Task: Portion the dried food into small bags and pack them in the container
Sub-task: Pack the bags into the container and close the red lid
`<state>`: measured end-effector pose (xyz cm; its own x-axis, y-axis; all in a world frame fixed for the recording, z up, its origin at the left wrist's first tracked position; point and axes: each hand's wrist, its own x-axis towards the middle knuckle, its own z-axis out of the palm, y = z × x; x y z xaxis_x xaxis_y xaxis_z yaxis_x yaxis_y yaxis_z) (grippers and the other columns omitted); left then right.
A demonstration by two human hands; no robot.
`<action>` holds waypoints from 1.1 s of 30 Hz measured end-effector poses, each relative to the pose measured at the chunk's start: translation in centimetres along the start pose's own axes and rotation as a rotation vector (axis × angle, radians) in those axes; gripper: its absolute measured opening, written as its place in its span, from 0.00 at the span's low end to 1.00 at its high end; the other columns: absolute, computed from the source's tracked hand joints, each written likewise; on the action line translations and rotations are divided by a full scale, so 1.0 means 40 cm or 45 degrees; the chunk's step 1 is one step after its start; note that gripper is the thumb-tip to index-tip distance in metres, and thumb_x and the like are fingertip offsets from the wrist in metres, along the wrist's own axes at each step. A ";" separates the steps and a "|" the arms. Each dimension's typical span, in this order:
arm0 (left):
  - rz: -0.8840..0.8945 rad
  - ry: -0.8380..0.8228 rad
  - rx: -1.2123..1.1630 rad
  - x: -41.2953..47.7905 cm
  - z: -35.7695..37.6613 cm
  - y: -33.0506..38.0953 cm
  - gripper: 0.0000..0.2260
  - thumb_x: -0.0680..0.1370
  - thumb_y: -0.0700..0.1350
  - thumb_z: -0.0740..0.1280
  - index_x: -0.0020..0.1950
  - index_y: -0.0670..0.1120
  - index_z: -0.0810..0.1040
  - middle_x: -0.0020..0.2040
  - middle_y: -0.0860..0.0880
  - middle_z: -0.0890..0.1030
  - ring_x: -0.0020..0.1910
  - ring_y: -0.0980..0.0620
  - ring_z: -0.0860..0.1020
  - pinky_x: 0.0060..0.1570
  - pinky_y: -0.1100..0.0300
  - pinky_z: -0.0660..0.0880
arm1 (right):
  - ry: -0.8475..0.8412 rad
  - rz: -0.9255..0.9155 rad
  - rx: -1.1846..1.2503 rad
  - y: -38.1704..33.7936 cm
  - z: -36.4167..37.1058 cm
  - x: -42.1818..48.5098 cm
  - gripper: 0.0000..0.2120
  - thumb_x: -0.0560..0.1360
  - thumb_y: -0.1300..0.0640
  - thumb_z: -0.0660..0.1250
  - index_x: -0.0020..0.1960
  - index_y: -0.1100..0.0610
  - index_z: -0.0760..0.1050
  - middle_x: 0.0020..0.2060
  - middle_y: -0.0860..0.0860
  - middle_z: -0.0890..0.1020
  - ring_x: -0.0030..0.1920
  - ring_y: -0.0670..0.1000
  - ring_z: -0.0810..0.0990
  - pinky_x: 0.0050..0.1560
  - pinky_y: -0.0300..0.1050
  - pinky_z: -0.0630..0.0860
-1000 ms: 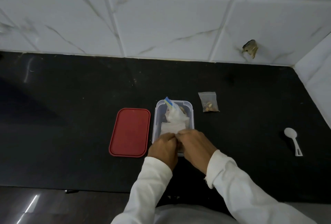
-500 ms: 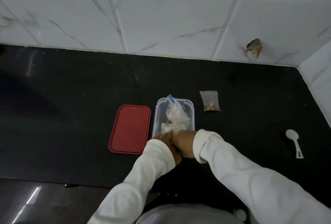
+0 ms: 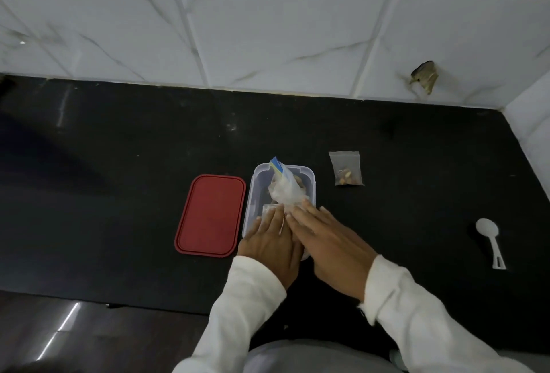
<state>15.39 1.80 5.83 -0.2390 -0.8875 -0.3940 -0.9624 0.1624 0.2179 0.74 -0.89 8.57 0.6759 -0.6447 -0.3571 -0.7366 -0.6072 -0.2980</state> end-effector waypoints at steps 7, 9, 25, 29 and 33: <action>-0.031 0.518 -0.316 0.062 -0.040 0.089 0.21 0.79 0.50 0.67 0.71 0.45 0.74 0.71 0.43 0.74 0.70 0.42 0.73 0.66 0.50 0.71 | 0.595 0.257 0.407 0.141 0.032 -0.038 0.20 0.80 0.60 0.61 0.71 0.52 0.70 0.70 0.46 0.70 0.72 0.44 0.63 0.70 0.39 0.64; -0.052 0.514 -0.425 0.094 -0.061 0.127 0.21 0.81 0.52 0.64 0.72 0.48 0.72 0.72 0.47 0.73 0.71 0.47 0.71 0.67 0.54 0.70 | 0.693 0.372 0.554 0.194 0.042 -0.034 0.17 0.79 0.59 0.63 0.67 0.53 0.74 0.65 0.47 0.75 0.67 0.45 0.71 0.68 0.42 0.69; -0.668 0.270 -1.397 0.452 0.001 0.275 0.21 0.82 0.48 0.63 0.75 0.48 0.67 0.71 0.44 0.72 0.70 0.43 0.71 0.68 0.51 0.67 | 0.536 1.029 1.313 0.471 0.028 0.107 0.24 0.77 0.55 0.67 0.72 0.53 0.67 0.67 0.50 0.74 0.63 0.49 0.75 0.61 0.42 0.69; -0.750 0.291 -1.483 0.491 0.014 0.262 0.28 0.80 0.47 0.65 0.79 0.50 0.60 0.72 0.45 0.72 0.71 0.44 0.71 0.70 0.47 0.68 | 0.482 1.002 1.317 0.487 0.029 0.128 0.24 0.77 0.54 0.68 0.71 0.52 0.68 0.66 0.50 0.75 0.64 0.50 0.75 0.60 0.42 0.69; -0.778 0.304 -1.536 0.511 0.018 0.249 0.27 0.81 0.45 0.66 0.78 0.50 0.61 0.66 0.47 0.77 0.67 0.46 0.74 0.67 0.51 0.70 | 0.496 1.002 1.350 0.501 0.032 0.137 0.23 0.77 0.54 0.68 0.71 0.52 0.68 0.65 0.49 0.76 0.64 0.50 0.75 0.60 0.43 0.70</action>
<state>0.83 -14.41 -0.70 0.3244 -0.7535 -0.5718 -0.1673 -0.6407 0.7494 -10.35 -15.99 -0.50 -0.0908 -0.8444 -0.5280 -0.4719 0.5033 -0.7239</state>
